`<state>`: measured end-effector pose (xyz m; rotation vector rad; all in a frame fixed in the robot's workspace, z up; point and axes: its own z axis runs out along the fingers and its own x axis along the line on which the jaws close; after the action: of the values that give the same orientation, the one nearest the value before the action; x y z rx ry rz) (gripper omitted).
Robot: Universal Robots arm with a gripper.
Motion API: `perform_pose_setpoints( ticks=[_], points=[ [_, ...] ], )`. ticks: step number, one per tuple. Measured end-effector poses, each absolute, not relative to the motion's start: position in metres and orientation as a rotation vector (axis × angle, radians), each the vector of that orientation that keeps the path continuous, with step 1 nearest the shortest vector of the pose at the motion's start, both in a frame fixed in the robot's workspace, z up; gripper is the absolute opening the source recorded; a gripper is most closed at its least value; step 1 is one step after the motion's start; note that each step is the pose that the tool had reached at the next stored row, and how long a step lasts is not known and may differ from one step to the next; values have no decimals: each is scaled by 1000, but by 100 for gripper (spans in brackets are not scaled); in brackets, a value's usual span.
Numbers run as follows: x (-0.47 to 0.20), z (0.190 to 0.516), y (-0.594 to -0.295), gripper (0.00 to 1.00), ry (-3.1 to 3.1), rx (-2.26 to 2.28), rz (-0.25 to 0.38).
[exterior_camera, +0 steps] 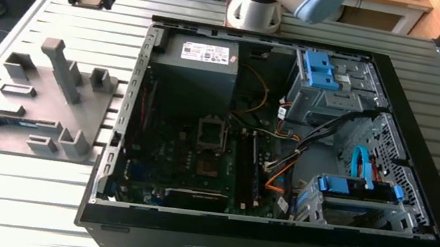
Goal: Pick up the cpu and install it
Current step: 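Pick up the cpu and move it towards the insertion slot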
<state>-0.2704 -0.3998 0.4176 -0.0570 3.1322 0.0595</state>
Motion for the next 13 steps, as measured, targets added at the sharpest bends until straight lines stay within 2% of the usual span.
perform_pose_setpoints(
  ticks=[13],
  points=[
    [-247, 418, -400, 47, 3132, -57, 60]
  ],
)
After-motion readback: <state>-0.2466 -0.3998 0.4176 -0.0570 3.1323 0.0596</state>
